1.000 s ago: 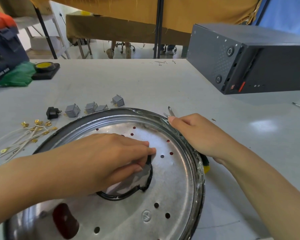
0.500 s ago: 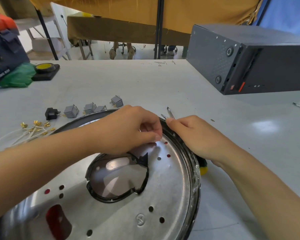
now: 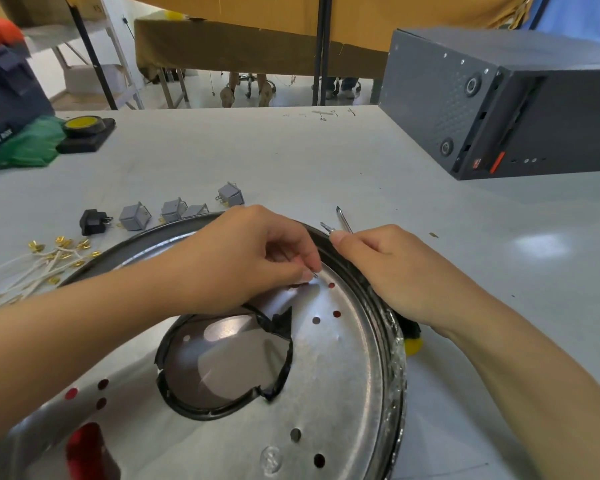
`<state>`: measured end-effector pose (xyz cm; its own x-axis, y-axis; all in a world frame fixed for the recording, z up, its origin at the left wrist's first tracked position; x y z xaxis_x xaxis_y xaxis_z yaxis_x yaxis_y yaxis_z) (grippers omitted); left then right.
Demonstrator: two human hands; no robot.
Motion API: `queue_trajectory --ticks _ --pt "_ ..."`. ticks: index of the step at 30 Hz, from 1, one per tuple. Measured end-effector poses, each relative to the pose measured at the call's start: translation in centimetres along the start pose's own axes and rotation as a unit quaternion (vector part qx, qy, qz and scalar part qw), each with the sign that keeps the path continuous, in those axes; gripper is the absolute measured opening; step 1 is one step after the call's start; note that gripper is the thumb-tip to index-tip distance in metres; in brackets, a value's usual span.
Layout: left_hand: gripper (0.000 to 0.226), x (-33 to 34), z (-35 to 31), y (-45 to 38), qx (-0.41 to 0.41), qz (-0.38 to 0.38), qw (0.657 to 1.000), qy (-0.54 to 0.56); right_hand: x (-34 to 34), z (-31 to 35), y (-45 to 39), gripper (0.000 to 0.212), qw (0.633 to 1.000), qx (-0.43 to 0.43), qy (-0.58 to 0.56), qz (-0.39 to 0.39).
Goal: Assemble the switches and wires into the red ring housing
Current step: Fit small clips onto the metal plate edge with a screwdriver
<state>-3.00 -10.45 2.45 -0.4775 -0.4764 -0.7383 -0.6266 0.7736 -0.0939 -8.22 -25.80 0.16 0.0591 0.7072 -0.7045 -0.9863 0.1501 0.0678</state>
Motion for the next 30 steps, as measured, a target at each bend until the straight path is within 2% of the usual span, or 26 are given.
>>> queue_trajectory --ticks 7,14,30 --pt "0.012 0.0 -0.1 -0.1 -0.004 0.005 1.0 0.02 -0.1 0.0 0.0 0.049 1.0 -0.004 -0.001 -0.014" --pt "0.009 0.5 -1.0 -0.6 0.02 0.011 0.999 -0.05 -0.1 0.2 0.1 0.058 1.0 -0.005 0.008 -0.011" --pt "0.008 1.1 -1.2 -0.6 0.102 -0.024 0.989 -0.109 -0.1 0.1 0.1 0.049 1.0 -0.007 0.001 -0.012"
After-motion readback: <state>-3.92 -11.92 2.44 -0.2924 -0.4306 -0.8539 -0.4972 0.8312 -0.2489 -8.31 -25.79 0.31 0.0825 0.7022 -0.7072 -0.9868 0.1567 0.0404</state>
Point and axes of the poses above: each hand's wrist, its own y-axis away from the middle knuckle, its own x-axis out of the palm, z = x × y, the point moved 3 cm from there along -y, towards the middle knuckle, and after that the axes turned 4 degrees about x, right-handed, at the moved point
